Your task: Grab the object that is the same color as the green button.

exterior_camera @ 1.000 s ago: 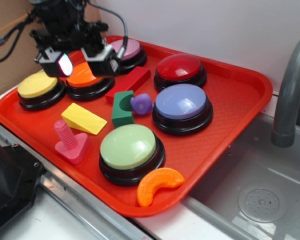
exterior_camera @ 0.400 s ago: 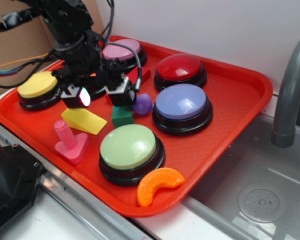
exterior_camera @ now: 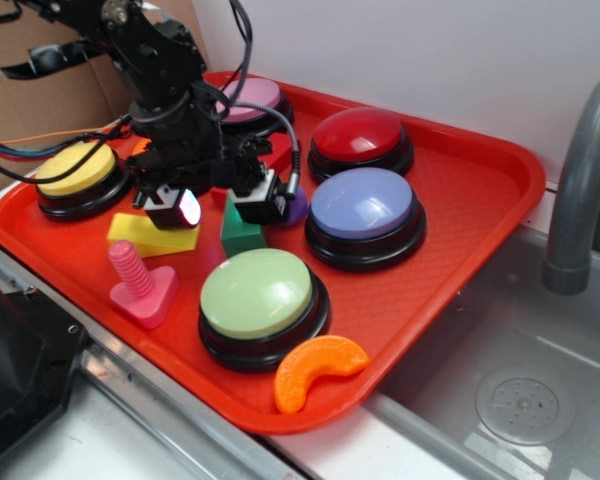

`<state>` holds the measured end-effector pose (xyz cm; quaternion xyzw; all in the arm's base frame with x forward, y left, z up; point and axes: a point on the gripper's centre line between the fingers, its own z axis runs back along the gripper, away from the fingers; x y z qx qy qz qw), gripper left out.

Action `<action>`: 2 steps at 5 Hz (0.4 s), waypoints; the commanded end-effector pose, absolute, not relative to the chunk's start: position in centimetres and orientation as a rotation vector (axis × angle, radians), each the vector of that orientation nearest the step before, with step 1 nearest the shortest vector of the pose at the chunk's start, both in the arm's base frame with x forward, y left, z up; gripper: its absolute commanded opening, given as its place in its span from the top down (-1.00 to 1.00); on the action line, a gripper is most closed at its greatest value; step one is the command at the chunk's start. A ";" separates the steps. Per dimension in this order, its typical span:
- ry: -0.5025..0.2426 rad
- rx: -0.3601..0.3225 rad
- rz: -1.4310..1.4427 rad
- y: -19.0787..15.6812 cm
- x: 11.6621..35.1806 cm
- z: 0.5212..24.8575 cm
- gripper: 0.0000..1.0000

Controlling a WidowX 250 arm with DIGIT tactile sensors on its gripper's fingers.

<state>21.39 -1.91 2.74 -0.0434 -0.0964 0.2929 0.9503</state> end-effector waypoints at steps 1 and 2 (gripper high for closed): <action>-0.152 -0.125 0.604 -1.4 22.5 2.8 1.00; -0.154 -0.099 0.578 -1.4 22.5 2.8 1.00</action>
